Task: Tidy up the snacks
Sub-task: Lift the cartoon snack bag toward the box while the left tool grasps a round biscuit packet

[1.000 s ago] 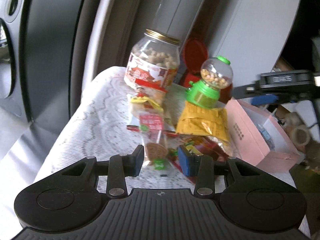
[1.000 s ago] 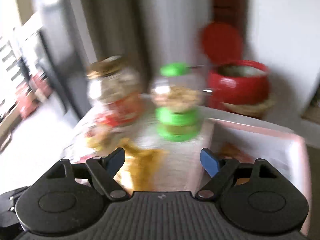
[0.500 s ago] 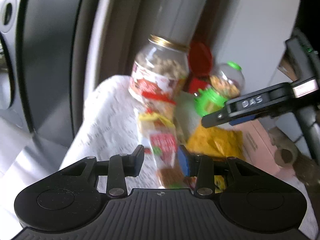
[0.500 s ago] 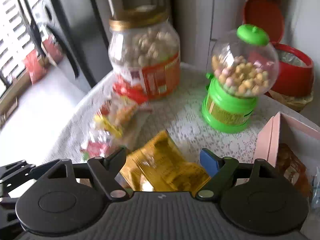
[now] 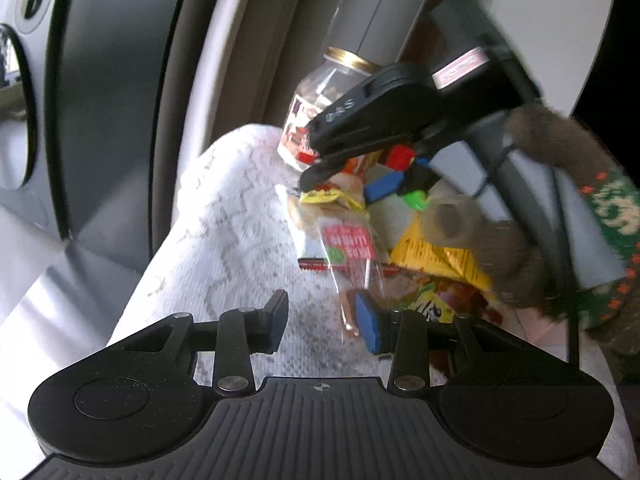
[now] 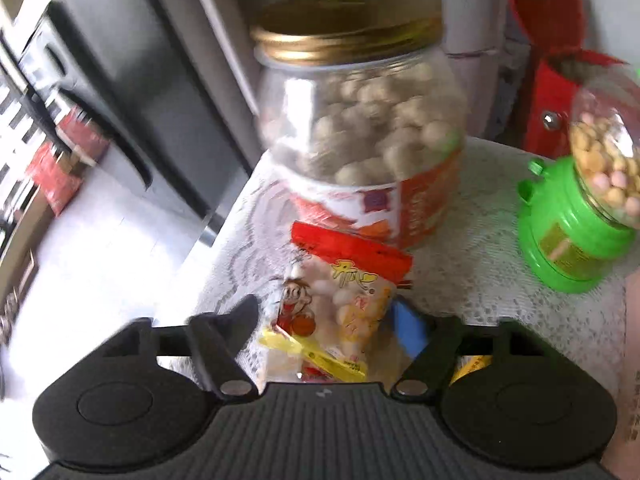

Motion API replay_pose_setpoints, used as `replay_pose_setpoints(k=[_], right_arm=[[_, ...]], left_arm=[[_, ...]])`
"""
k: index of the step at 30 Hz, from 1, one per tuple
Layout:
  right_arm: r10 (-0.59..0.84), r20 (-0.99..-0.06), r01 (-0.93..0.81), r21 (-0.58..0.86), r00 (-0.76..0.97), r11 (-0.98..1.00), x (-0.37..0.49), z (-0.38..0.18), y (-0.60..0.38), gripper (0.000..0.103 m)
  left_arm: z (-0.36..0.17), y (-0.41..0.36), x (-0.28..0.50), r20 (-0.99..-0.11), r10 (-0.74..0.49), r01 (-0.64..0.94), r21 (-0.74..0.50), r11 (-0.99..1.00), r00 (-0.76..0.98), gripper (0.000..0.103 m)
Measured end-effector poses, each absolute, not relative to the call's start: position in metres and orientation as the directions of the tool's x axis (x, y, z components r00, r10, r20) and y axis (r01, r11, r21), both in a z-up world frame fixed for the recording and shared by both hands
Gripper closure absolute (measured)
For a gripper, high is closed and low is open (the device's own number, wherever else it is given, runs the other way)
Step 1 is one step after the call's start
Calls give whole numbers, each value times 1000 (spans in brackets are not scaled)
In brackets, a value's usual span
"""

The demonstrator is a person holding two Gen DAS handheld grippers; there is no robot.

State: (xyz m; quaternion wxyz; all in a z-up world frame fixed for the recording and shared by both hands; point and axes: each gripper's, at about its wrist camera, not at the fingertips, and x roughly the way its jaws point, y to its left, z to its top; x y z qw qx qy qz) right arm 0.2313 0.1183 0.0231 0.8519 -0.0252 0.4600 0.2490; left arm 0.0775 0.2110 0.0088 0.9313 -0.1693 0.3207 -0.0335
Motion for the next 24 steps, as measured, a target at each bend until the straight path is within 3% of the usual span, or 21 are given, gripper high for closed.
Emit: replay_pose_setpoints(k=[5, 12, 24], right_arm=[[465, -758, -494, 219, 457, 842, 203, 52, 87, 55], [416, -691, -494, 97, 591, 864, 158, 91, 22, 55], [445, -727, -497, 164, 522, 852, 91, 53, -79, 55]], left_arm=[[9, 200, 84, -612, -193, -14, -316, 949, 767, 61], [23, 168, 99, -625, -221, 58, -271, 961, 748, 61], [42, 142, 91, -640, -239, 129, -214, 968, 730, 61]])
